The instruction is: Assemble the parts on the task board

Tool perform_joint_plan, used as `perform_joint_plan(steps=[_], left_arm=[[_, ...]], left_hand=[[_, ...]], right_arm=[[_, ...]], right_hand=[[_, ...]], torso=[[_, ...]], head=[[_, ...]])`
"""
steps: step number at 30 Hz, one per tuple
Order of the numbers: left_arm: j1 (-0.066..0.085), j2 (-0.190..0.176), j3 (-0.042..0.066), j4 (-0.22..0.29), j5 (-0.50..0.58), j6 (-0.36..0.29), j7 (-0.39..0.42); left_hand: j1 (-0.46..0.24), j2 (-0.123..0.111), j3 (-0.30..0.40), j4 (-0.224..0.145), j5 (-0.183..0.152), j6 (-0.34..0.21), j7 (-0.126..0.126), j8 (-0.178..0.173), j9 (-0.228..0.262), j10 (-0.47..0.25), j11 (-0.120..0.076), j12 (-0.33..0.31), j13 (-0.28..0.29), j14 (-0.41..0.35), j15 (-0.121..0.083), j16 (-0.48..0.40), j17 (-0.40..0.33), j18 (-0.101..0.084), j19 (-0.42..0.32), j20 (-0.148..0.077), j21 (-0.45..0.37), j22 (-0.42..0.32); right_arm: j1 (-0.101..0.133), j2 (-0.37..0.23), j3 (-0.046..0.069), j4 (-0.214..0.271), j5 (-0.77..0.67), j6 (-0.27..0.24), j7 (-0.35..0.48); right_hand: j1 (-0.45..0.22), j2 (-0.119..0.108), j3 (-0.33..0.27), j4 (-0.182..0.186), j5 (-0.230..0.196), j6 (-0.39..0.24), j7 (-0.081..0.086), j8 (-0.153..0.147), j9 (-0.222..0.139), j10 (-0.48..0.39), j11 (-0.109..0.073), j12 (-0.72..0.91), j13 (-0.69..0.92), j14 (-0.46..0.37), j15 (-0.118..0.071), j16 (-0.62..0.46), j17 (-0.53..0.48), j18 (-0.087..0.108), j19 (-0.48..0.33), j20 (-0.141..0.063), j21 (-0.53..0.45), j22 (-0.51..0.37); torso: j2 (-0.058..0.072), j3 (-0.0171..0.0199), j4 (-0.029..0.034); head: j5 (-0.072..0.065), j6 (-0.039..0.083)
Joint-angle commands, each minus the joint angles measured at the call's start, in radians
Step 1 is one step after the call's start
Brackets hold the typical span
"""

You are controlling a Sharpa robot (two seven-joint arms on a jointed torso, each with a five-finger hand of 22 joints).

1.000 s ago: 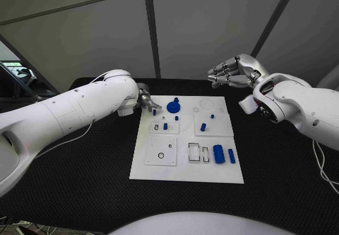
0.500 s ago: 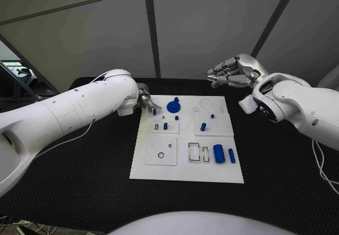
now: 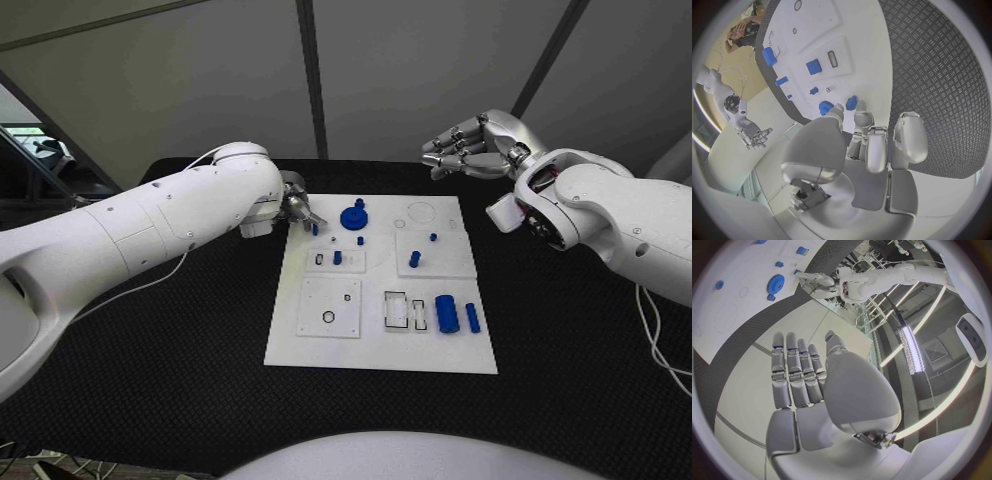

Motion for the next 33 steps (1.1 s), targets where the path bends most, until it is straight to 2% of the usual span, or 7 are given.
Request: perform_joint_plan(steps=[1,9,12,15,19,27,33], left_arm=[[0.001,0.001,0.000,0.001,-0.004,0.014,0.012],[0.001,0.002,0.000,-0.003,0.016,0.007,0.026],[0.001,0.001,0.000,-0.005,0.031,0.000,0.030],[0.001,0.000,0.000,-0.006,0.042,-0.004,0.032],[0.001,-0.004,0.000,-0.003,0.059,-0.009,0.032],[0.001,-0.038,0.000,0.032,0.120,-0.056,0.030],[0.001,-0.097,0.000,0.115,0.192,-0.140,0.021]], left_hand=[[0.023,0.012,0.004,-0.012,0.005,0.006,-0.002,0.007,0.000,0.000,-0.009,0.003,-0.002,0.090,-0.006,0.003,0.220,0.006,0.004,-0.001,-0.002,0.007],[0.129,0.068,0.069,-0.070,-0.001,-0.006,-0.010,0.015,0.002,-0.004,-0.018,-0.004,-0.011,0.090,-0.013,0.004,0.221,0.006,0.005,-0.008,-0.003,0.012],[0.163,0.082,0.108,-0.094,-0.001,-0.015,-0.010,0.017,0.003,-0.007,-0.019,-0.008,-0.015,0.090,-0.014,0.004,0.221,0.006,0.005,-0.010,-0.004,0.014],[0.182,0.082,0.161,-0.115,0.000,-0.024,-0.008,0.020,0.005,-0.009,-0.018,-0.014,-0.021,0.090,-0.014,0.004,0.221,0.005,0.005,-0.010,-0.005,0.016],[0.183,0.061,0.254,-0.138,0.002,-0.032,-0.007,0.032,0.013,-0.008,-0.017,-0.020,-0.027,0.089,-0.013,0.003,0.220,0.005,0.006,-0.009,-0.007,0.019],[0.116,-0.015,0.466,-0.171,0.001,-0.042,-0.006,0.069,0.044,0.008,-0.017,-0.016,-0.028,0.091,-0.013,0.006,0.222,0.004,0.012,-0.009,-0.005,0.031],[0.047,-0.068,0.622,-0.210,0.001,-0.043,-0.010,0.103,0.069,0.027,-0.022,-0.008,-0.023,0.092,-0.018,0.008,0.225,0.002,0.018,-0.010,-0.002,0.041]], right_arm=[[0.001,0.000,0.001,0.000,-0.001,0.008,0.004],[0.001,0.001,0.001,-0.004,-0.001,0.008,0.004],[0.001,0.001,0.001,-0.005,-0.001,0.009,0.004],[0.001,0.000,0.001,-0.005,-0.001,0.009,0.004],[0.001,0.000,0.001,-0.005,-0.001,0.010,0.003],[0.002,-0.002,0.001,-0.004,-0.001,0.011,0.002],[0.002,-0.005,0.000,-0.004,-0.001,0.011,0.001]], right_hand=[[-0.006,0.005,-0.006,0.000,0.005,0.000,0.003,-0.003,0.001,-0.007,0.000,0.004,-0.001,0.000,0.003,-0.006,-0.001,0.005,0.009,-0.001,-0.006,-0.001],[-0.006,0.005,-0.006,0.000,0.005,0.000,0.003,-0.003,0.001,-0.007,0.000,0.004,-0.001,0.000,0.003,-0.006,-0.001,0.005,0.009,-0.001,-0.006,-0.001],[-0.006,0.005,-0.006,0.000,0.005,0.000,0.003,-0.003,0.001,-0.007,0.000,0.004,-0.001,0.000,0.003,-0.006,-0.001,0.005,0.009,-0.001,-0.006,-0.001],[-0.006,0.005,-0.006,0.000,0.005,0.000,0.003,-0.003,0.001,-0.007,0.000,0.004,-0.001,0.000,0.003,-0.006,-0.001,0.005,0.009,-0.001,-0.006,-0.001],[-0.006,0.007,-0.006,-0.001,0.007,0.000,0.002,-0.003,0.001,-0.007,0.000,0.005,-0.001,0.001,0.003,-0.005,-0.001,0.005,0.010,-0.002,-0.007,-0.002],[-0.006,0.007,-0.007,0.000,0.008,0.000,0.002,-0.003,0.001,-0.007,0.000,0.005,-0.001,0.001,0.003,-0.005,-0.002,0.005,0.010,-0.002,-0.007,-0.002],[-0.006,0.007,-0.007,0.000,0.008,0.000,0.002,-0.003,0.001,-0.007,0.000,0.005,-0.001,0.001,0.003,-0.005,-0.002,0.005,0.010,-0.002,-0.007,-0.002]], torso=[[0.000,-0.0001,-0.0006],[0.000,-0.0002,-0.0005],[0.000,0.0000,-0.0007],[0.000,-0.0002,-0.0006],[-0.001,-0.0001,0.0001],[-0.002,-0.0005,0.0019],[-0.001,-0.0006,0.0025]], head=[[0.001,-0.002],[0.000,-0.004],[0.000,-0.005],[0.001,-0.006],[0.001,-0.006],[0.001,-0.004],[0.006,-0.003]])
